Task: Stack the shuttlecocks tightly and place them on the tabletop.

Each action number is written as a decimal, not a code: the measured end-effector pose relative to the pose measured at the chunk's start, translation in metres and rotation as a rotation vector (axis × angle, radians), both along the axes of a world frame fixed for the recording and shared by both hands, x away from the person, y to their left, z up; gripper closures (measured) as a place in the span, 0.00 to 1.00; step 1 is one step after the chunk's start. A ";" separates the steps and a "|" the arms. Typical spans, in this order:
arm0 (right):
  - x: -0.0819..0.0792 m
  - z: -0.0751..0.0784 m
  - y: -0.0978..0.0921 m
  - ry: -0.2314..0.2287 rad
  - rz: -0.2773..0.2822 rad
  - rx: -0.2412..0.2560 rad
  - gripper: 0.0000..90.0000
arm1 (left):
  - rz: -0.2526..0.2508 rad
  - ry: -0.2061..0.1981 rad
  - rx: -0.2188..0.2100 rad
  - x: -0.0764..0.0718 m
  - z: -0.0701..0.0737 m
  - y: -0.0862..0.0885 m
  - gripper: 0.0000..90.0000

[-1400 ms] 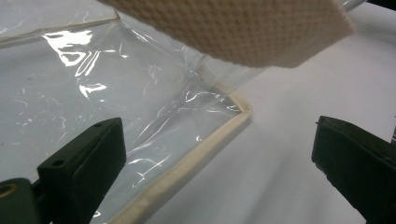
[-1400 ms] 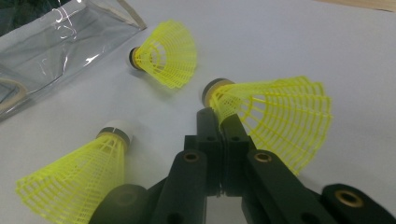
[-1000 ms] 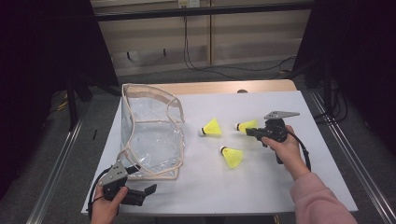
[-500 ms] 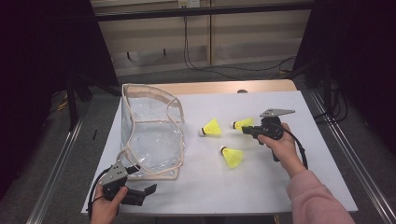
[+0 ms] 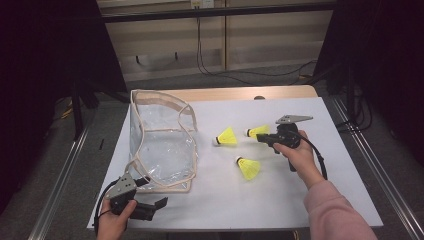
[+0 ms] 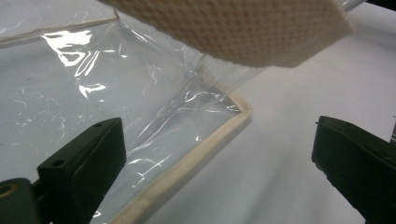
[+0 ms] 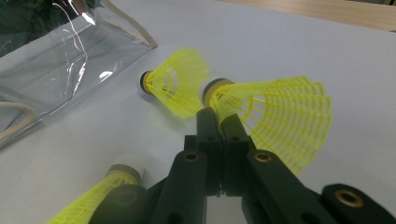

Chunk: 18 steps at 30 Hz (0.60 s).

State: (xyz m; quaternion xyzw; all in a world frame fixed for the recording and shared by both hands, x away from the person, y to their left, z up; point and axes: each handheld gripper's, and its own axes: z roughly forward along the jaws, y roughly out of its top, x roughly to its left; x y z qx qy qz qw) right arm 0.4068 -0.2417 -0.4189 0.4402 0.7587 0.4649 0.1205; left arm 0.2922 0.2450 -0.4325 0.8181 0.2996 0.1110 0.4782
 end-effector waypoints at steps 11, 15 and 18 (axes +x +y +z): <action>0.002 0.000 0.003 0.000 0.001 0.013 0.99 | 0.000 -0.002 -0.006 0.000 0.000 0.000 0.03; 0.003 0.001 0.006 0.001 0.009 0.013 0.99 | 0.000 0.000 0.000 0.000 0.000 0.000 0.03; 0.004 0.001 0.007 -0.007 0.014 0.015 0.99 | 0.003 -0.002 -0.002 0.000 0.000 0.000 0.03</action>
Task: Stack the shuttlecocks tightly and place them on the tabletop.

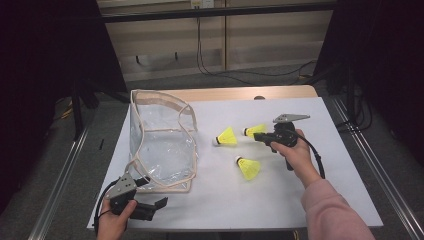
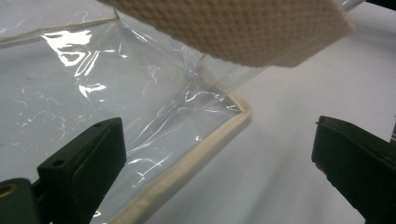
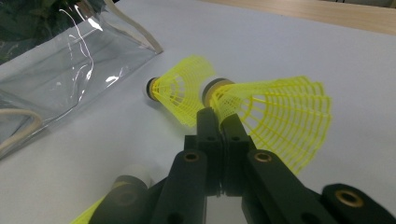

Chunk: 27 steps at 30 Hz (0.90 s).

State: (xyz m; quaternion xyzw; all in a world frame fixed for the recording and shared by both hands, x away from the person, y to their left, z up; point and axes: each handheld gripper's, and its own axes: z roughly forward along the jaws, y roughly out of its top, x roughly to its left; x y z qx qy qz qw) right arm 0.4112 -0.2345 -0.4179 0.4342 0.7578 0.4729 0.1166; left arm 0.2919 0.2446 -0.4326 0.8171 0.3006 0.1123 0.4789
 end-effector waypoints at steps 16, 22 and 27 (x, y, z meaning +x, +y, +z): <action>0.004 0.000 0.007 -0.002 0.012 0.005 0.99 | 0.000 0.000 -0.002 0.000 0.000 0.000 0.03; 0.006 0.000 0.010 0.004 0.014 0.007 0.99 | -0.003 0.002 0.000 0.000 0.000 0.000 0.03; 0.007 -0.001 0.012 0.005 0.021 -0.003 0.99 | 0.000 0.001 0.000 0.000 0.000 0.000 0.03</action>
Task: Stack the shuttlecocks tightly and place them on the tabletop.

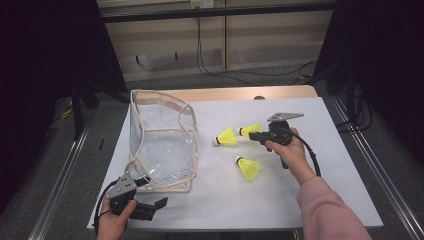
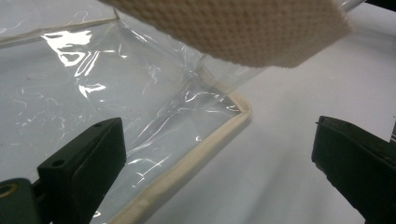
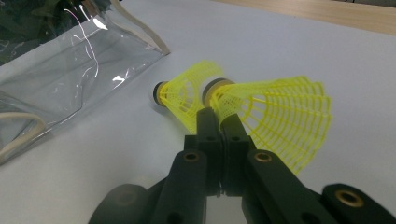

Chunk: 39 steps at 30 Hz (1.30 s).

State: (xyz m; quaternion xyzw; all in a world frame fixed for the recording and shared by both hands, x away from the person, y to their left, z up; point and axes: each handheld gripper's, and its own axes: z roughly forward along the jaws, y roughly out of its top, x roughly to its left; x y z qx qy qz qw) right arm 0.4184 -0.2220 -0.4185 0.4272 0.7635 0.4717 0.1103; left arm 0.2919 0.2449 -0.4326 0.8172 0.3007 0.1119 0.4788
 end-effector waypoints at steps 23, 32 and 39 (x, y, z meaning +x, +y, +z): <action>0.001 -0.002 0.008 0.013 0.045 -0.010 0.99 | 0.004 -0.001 0.002 0.000 0.000 0.000 0.03; -0.003 -0.002 0.012 0.020 0.072 -0.017 0.99 | 0.000 0.001 -0.001 0.000 0.000 0.000 0.03; -0.006 0.000 0.015 0.008 0.092 -0.019 0.99 | -0.001 -0.009 -0.009 0.000 0.000 0.000 0.03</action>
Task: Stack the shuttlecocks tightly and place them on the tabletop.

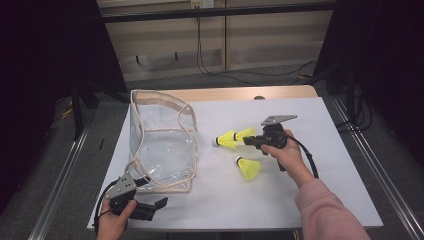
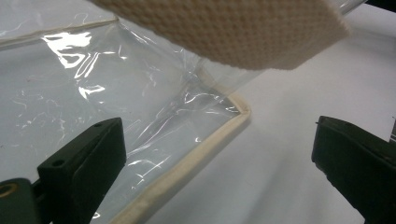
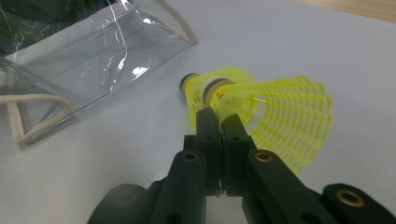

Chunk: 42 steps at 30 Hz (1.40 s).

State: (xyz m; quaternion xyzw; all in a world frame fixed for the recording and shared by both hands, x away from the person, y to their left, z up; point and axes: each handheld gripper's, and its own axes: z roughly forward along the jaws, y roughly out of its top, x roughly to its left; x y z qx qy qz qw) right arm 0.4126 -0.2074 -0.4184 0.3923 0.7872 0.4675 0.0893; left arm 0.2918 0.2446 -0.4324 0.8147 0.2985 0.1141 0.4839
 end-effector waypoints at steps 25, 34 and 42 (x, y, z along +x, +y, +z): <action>0.006 -0.009 0.004 0.028 -0.011 -0.019 0.98 | 0.004 0.000 0.003 0.000 0.000 0.000 0.03; 0.008 -0.011 0.006 0.028 -0.002 -0.021 0.98 | 0.003 -0.001 0.003 0.000 0.000 0.000 0.03; 0.010 -0.010 0.010 0.023 0.008 -0.026 0.98 | 0.002 -0.001 0.003 0.000 0.000 0.000 0.03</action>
